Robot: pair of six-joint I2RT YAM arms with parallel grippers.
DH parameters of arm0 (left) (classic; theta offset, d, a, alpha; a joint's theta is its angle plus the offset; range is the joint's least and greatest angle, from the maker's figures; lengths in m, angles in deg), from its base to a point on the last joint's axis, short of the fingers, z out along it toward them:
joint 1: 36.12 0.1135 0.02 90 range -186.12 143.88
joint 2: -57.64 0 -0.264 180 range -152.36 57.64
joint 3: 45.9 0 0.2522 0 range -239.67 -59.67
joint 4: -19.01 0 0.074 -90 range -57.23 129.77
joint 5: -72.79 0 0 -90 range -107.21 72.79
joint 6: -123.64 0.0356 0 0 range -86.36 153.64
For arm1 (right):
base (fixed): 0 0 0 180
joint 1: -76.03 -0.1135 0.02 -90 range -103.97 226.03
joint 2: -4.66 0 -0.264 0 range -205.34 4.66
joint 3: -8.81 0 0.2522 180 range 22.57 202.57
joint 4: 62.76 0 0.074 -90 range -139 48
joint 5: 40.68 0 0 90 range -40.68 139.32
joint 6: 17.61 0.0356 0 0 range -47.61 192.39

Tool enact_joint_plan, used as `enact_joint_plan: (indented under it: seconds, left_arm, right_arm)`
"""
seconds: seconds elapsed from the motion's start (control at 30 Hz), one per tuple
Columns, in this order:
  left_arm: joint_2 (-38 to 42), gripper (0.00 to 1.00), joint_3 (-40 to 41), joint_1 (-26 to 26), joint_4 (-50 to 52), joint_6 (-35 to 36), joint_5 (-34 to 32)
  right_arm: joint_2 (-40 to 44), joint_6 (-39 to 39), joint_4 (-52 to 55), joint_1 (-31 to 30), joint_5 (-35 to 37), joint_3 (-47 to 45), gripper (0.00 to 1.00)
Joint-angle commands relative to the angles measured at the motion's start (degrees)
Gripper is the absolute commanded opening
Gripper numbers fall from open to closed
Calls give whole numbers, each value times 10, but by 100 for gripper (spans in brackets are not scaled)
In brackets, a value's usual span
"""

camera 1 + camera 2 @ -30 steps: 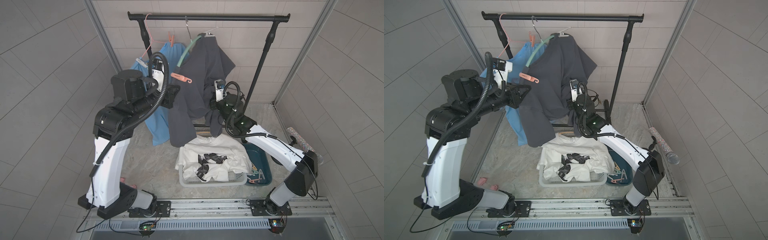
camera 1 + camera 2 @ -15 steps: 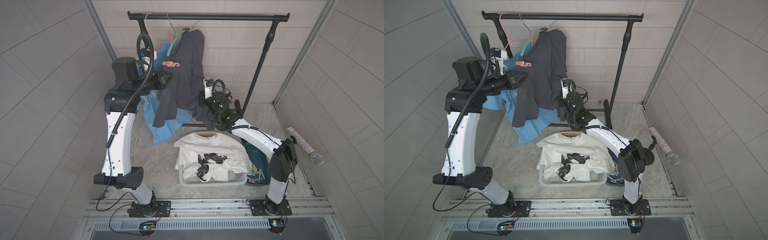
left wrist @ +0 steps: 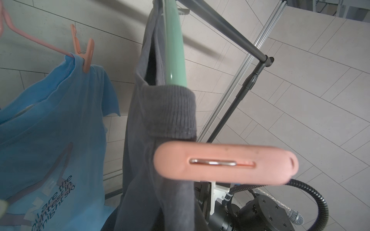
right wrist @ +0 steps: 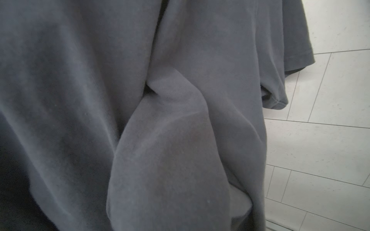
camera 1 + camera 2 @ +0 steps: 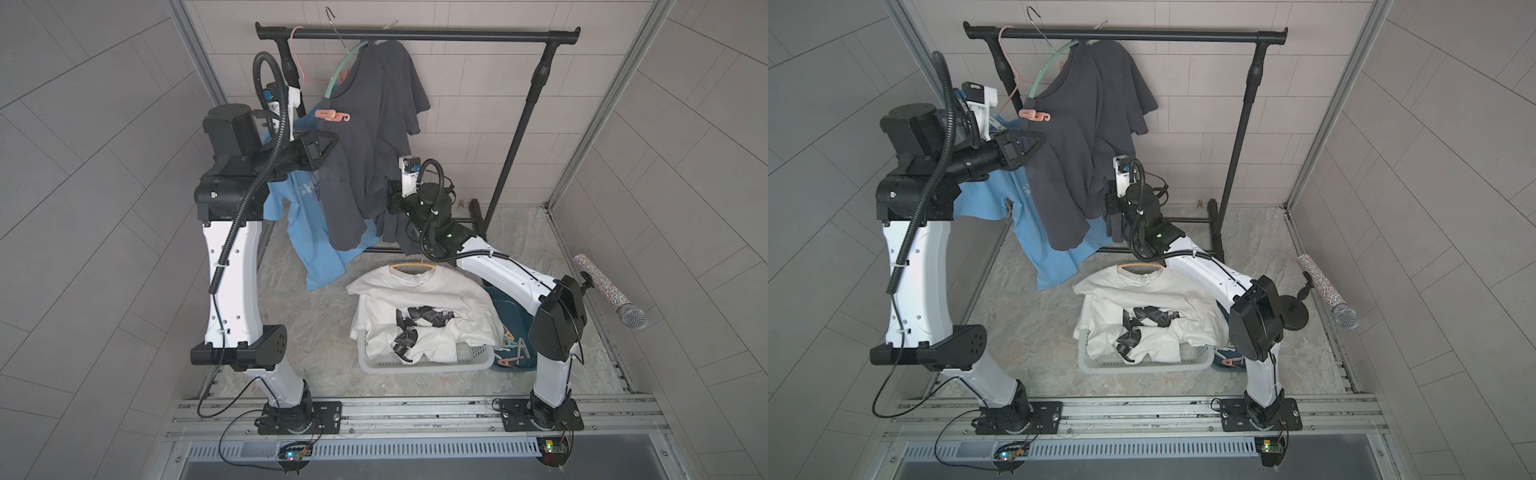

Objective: Use clothespins to secure the t-shirt on both sides of the hanger
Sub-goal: Hang the hanger on the clothesline.

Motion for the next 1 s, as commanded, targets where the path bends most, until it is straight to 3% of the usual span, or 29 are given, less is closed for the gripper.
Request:
enact_joint_plan:
  seconds: [0.0, 0.47, 0.87, 0.93, 0.97]
  left_arm:
    - [-15, 0, -37, 6, -111, -13, 34]
    - [-39, 0, -38, 7, -66, 4, 49]
    - [-20, 0, -18, 7, 9, 55, -25]
    - [-6, 4, -5, 7, 16, 66, -50]
    - [3, 11, 2, 7, 22, 72, -67]
  right_arm:
    - [-10, 26, -22, -4, -13, 21, 0]
    - [-17, 45, -16, -12, -21, 14, 0]
    - [0, 33, 1, -32, -56, -25, 0]
    - [3, 27, 6, -39, -65, -27, 0]
    - [4, 26, 9, -42, -70, -28, 0]
